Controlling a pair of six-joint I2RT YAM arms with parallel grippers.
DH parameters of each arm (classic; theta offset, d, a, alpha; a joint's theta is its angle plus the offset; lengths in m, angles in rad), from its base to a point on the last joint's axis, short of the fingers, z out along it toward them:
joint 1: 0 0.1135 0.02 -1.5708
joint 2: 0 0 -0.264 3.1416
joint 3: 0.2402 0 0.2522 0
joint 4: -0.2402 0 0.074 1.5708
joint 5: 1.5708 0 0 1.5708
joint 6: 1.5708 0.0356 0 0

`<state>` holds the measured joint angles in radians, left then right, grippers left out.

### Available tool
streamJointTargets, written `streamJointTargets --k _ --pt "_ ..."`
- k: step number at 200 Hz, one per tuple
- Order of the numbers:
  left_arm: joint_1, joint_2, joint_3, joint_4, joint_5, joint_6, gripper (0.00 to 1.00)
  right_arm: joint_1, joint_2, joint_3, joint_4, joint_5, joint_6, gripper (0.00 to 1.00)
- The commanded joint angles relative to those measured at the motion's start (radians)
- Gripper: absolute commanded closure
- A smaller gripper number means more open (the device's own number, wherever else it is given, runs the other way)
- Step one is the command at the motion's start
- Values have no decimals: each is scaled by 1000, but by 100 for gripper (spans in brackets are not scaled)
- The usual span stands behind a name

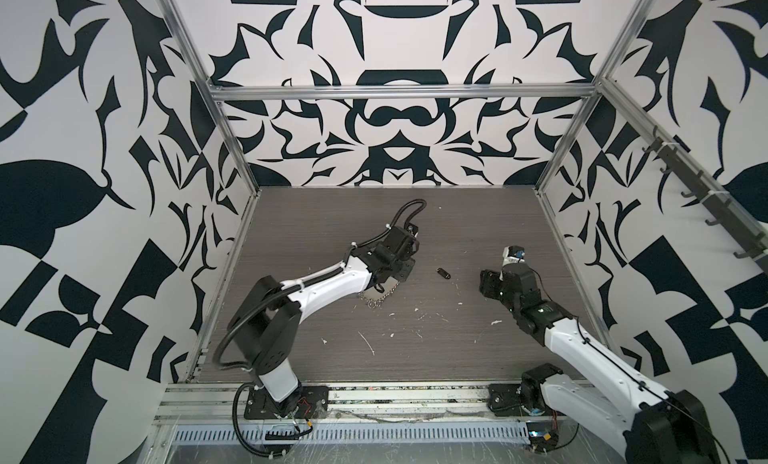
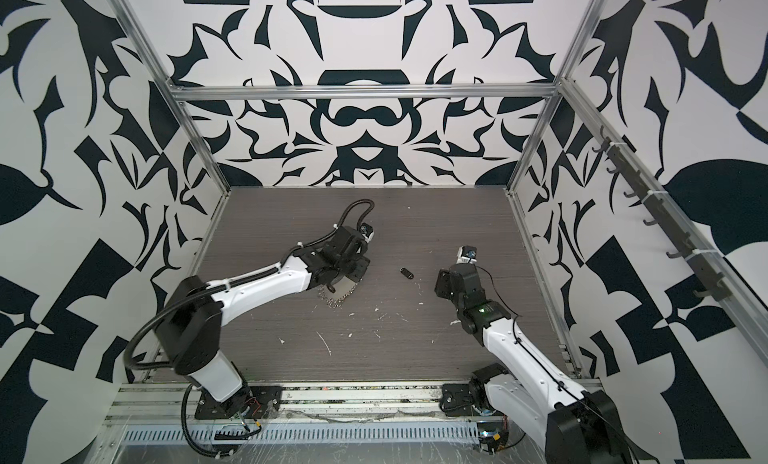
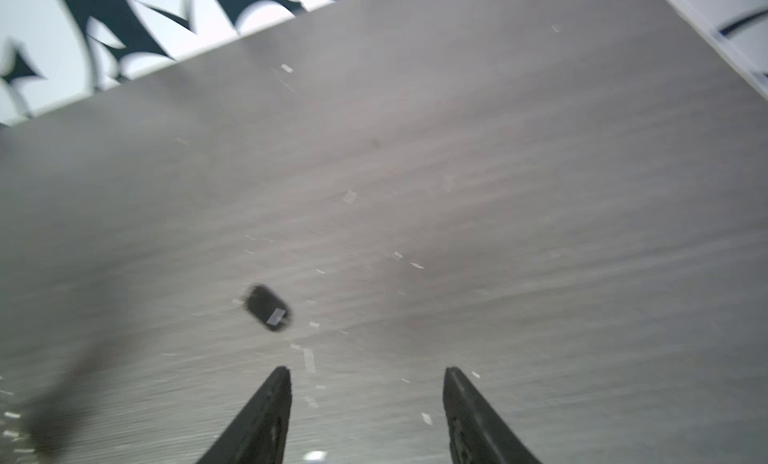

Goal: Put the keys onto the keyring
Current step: 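Lift the keyring plate with the left gripper while the right gripper approaches it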

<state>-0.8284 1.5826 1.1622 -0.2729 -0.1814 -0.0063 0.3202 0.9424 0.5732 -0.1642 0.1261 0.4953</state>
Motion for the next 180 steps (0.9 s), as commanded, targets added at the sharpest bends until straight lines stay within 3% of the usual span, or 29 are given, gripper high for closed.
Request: streamJointTargets --k 1,39,70,91,126,152,180 --pt "48 -100 -38 84 251 162 100 3 15 140 -84 -236 22 41" --pt "253 -168 -29 213 710 116 100 61 136 344 -114 -401 14 41" --pt "377 -122 -6 354 926 73 100 65 260 500 -106 -441 -29 41" --pt "461 -40 63 467 1068 -30 100 65 334 594 -66 -440 -45 41" --pt "515 58 166 743 1137 -334 100 66 467 781 -75 -433 -9 42" --pt "515 67 207 773 1117 -386 100 66 529 868 -77 -463 14 43" --pt "513 52 201 806 1160 -495 100 66 509 786 55 -497 3 44"
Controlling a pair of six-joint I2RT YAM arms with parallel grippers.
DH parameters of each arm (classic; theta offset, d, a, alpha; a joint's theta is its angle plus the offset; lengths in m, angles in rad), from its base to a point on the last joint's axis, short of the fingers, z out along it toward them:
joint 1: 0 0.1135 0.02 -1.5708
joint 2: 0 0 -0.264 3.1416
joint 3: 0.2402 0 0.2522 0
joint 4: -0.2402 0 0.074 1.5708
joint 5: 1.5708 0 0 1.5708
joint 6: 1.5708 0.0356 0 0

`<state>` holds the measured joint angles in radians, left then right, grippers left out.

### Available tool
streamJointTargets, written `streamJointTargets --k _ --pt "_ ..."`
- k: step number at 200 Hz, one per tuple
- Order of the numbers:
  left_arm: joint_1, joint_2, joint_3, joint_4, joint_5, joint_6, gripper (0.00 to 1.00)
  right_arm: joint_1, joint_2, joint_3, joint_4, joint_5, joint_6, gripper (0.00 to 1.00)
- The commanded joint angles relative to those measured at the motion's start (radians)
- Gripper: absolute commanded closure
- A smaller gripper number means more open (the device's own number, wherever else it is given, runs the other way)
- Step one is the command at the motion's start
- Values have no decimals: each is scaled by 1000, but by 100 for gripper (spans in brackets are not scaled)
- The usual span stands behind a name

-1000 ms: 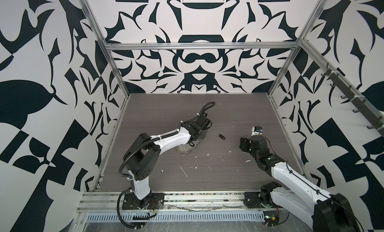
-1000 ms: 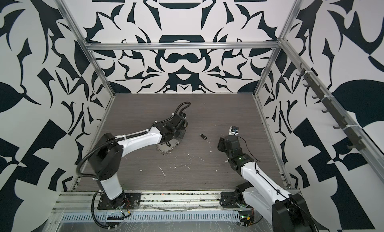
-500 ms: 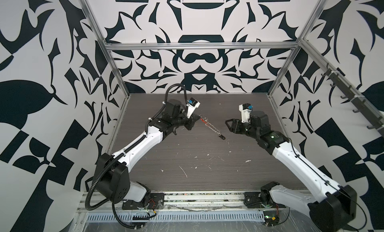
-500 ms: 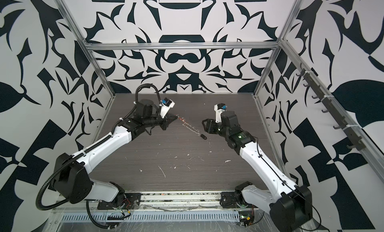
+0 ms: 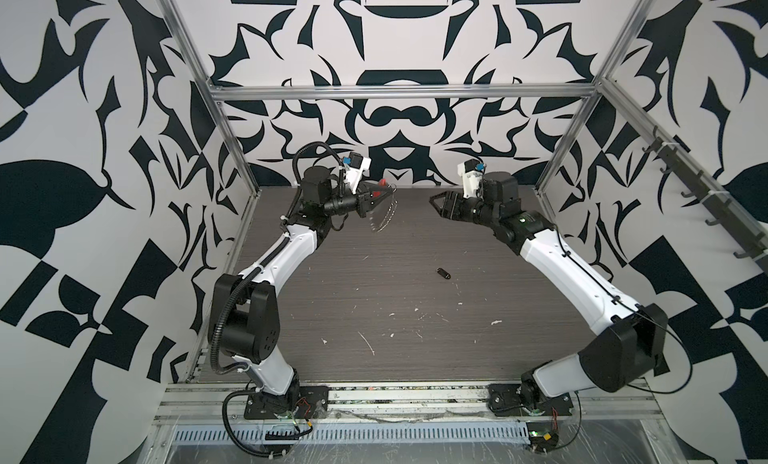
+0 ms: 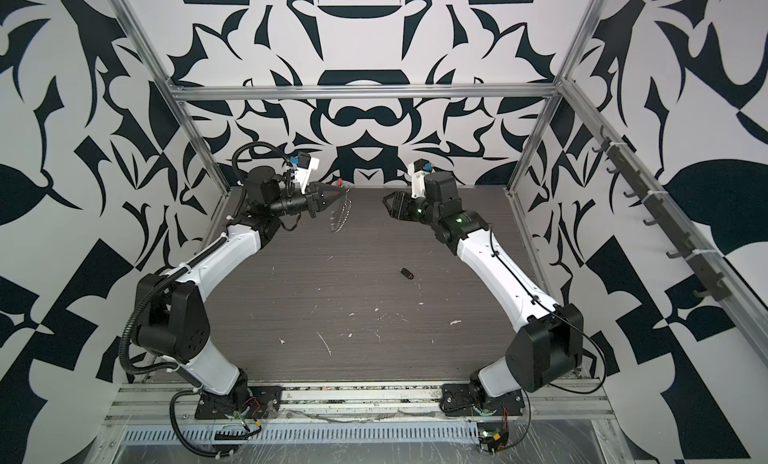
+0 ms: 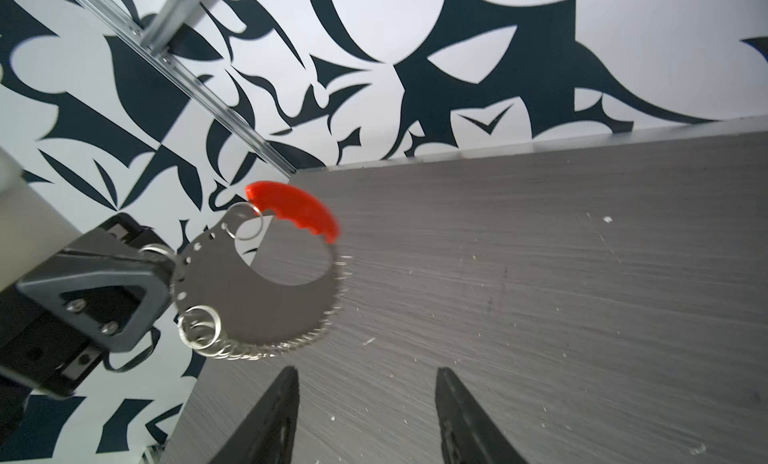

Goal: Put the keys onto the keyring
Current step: 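Lift the keyring plate with the left gripper while the right gripper approaches it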

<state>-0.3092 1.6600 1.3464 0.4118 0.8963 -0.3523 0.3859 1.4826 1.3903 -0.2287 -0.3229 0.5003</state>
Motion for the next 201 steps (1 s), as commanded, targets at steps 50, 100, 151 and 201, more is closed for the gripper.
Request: streamJointTargets --k 50,100,151,201 --pt "-10 -100 -152 300 89 -186 100 1 -96 -66 123 -112 -37 48" --pt "-21 -154 -227 186 80 161 100 2 -82 -119 240 -269 -8 49" --pt "-52 -211 -252 33 59 443 100 48 -66 -142 334 -339 26 50" --pt "-73 -193 -196 -156 70 538 100 49 -68 -171 340 -380 28 50"
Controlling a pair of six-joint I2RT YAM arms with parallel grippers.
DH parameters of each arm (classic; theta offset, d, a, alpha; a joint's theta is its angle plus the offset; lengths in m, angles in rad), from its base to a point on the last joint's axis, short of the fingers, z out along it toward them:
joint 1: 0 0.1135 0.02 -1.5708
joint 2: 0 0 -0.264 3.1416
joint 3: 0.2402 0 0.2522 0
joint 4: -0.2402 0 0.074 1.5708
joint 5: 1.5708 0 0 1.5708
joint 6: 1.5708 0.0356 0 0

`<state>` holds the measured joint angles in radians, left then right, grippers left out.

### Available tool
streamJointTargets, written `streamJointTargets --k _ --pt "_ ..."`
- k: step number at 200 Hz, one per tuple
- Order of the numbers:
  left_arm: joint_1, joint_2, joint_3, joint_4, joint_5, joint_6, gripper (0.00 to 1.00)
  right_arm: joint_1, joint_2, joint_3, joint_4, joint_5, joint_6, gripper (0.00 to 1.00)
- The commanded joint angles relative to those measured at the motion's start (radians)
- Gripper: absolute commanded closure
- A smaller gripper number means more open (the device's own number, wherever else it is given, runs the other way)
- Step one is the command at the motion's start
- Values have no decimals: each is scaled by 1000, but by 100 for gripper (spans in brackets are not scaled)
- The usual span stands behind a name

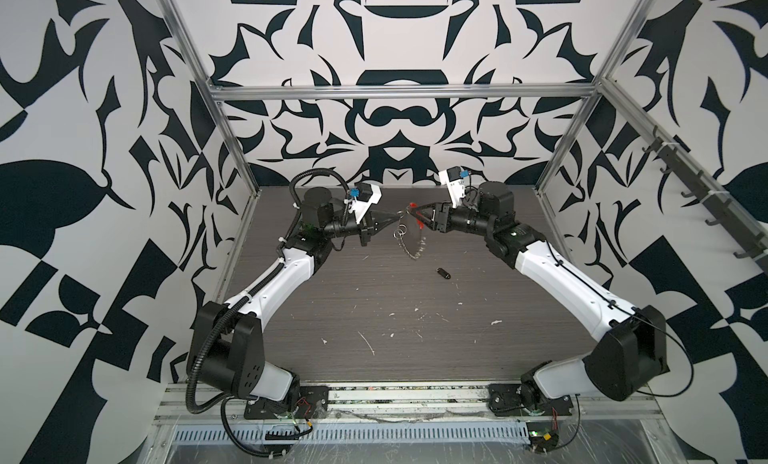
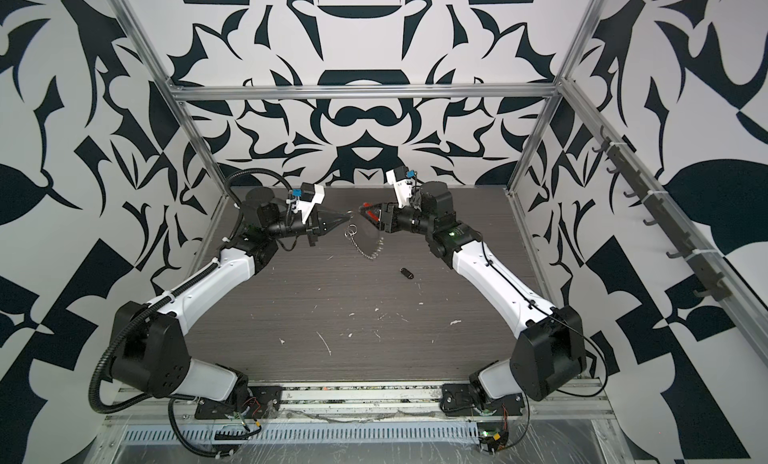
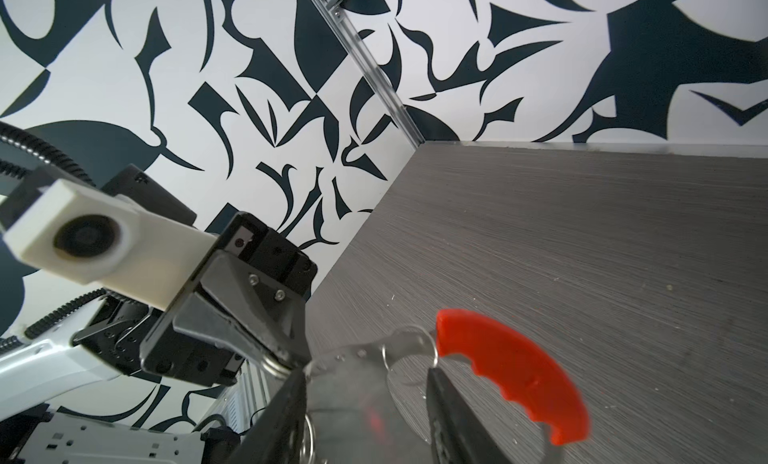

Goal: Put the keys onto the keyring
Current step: 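Lift the keyring plate with the left gripper while the right gripper approaches it, then hold the plate with the left gripper while the right moves over the fob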

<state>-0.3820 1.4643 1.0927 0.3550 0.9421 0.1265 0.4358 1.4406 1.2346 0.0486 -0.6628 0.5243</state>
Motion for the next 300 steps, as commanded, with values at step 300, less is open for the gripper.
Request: streamJointTargets --k 300 --pt "-1 -84 -90 -165 -244 -184 100 -71 261 -175 -379 524 -100 41"
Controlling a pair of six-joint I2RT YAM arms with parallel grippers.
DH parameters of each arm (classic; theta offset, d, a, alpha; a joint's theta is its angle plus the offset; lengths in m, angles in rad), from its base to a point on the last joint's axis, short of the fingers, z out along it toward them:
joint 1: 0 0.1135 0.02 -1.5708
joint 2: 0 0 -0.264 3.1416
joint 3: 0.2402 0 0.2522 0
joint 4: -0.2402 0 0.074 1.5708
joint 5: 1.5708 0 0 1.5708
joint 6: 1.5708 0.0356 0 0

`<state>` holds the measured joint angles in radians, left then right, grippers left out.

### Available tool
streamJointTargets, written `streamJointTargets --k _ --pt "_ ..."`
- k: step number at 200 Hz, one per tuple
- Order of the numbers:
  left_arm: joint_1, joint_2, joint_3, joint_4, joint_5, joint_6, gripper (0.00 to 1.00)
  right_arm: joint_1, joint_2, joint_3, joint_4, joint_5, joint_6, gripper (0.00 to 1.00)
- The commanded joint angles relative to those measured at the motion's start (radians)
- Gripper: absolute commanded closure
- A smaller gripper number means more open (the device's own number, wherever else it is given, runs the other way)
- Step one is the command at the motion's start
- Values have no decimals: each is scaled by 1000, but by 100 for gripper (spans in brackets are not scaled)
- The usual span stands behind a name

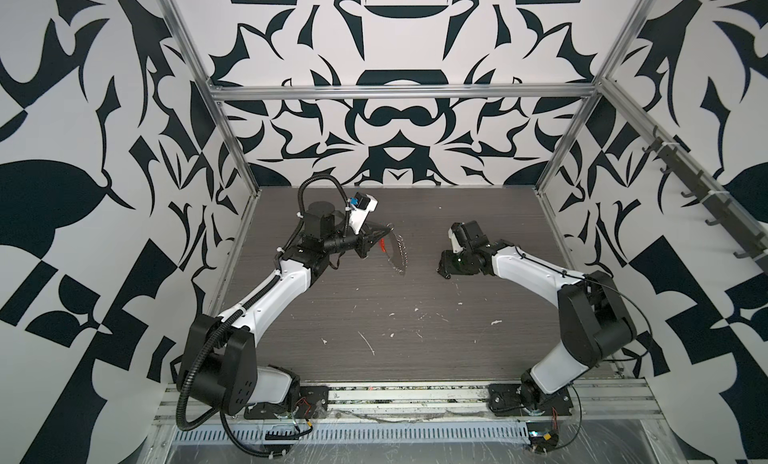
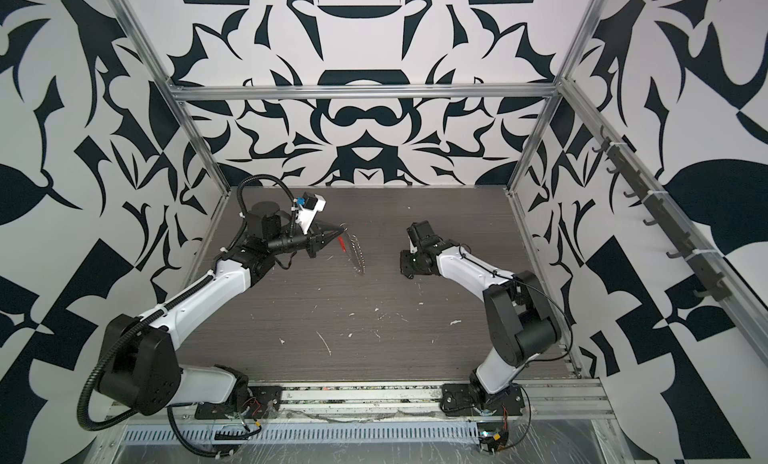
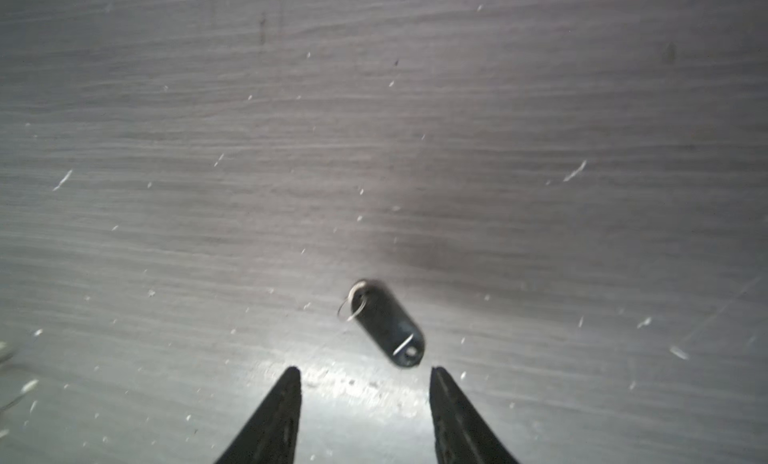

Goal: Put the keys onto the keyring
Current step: 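Hold the plate with the left gripper while the right moves over the fob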

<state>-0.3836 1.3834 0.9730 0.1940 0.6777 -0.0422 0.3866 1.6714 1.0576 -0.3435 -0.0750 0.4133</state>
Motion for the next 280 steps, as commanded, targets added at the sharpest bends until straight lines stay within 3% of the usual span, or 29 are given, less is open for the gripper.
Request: streamJointTargets --k 1,92,178,280 --pt "1 -3 30 -5 20 -16 100 -22 31 1 17 -67 11 40" --pt "-6 10 26 6 18 -13 100 -27 75 -118 228 -199 50 34" --pt "-16 3 26 1 1 -2 100 -23 40 -177 269 -257 74 35" --pt "-23 -6 22 -13 -10 11 100 72 81 -158 344 -281 129 35"
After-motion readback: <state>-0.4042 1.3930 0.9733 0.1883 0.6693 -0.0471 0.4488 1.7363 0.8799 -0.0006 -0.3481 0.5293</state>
